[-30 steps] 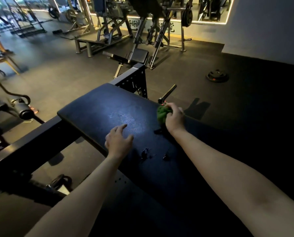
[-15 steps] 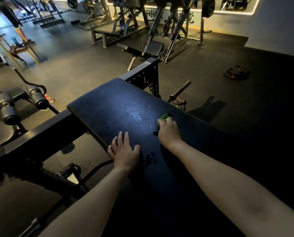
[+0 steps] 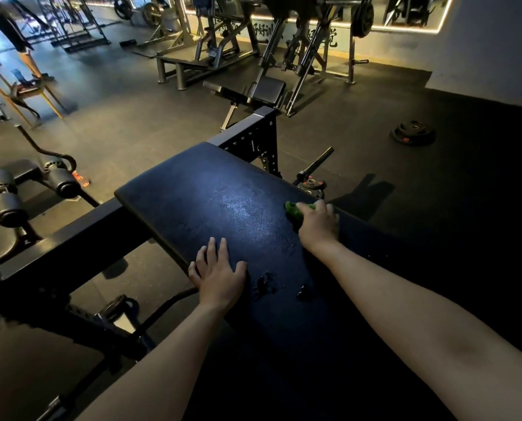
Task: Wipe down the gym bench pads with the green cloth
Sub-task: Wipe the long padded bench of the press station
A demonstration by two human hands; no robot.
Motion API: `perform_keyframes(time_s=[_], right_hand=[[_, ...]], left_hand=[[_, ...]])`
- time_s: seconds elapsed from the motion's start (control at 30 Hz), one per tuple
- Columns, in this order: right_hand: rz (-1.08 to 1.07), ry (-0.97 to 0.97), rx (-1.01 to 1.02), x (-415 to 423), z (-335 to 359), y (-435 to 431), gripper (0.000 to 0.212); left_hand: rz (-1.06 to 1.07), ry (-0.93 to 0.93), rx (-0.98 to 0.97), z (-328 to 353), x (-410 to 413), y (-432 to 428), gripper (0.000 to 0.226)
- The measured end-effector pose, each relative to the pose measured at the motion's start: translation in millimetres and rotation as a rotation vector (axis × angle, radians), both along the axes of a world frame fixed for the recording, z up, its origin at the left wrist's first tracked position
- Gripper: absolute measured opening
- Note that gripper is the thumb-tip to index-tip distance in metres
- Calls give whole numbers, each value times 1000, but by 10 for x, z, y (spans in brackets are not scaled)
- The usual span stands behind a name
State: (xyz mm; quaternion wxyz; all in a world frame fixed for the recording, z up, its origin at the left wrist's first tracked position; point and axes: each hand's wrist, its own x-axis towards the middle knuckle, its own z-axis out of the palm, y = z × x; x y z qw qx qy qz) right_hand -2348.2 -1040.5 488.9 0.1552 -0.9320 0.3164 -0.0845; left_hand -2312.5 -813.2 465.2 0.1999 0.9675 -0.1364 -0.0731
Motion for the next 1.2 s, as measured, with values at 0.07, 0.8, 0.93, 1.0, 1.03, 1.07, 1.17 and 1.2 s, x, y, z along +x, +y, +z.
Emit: perform_keyframes(time_s=[0.07,0.8,0.93,1.0,1.03,1.07,1.17,1.2], right_hand=[[25,-50,35,24,-7,226,43],[228,-167,232,52,-141,1012,43],[414,-96,174,-18,-7,1013,49],[272,-106,49,-61,-2,718,60],[162,-89,21,-111,-4,544,64],[69,-63,22,-150,-9,403,64],[-5,-3,49,-221,-3,408,55],[15,-14,57,-213,-7,536,52]], left_hand=[[6,9,0,8,0,-8,69],[-52,-7,24,-33,29,37,66],[-87,-16,21,-51,42,75,65],[-115,-4,6,-43,63,101,64],[-129,0,-3,-41,64,126,64],[-143,2,-16,-33,74,150,65],[-180,19,-43,-36,87,184,67],[-192,26,-44,-37,105,191,67]])
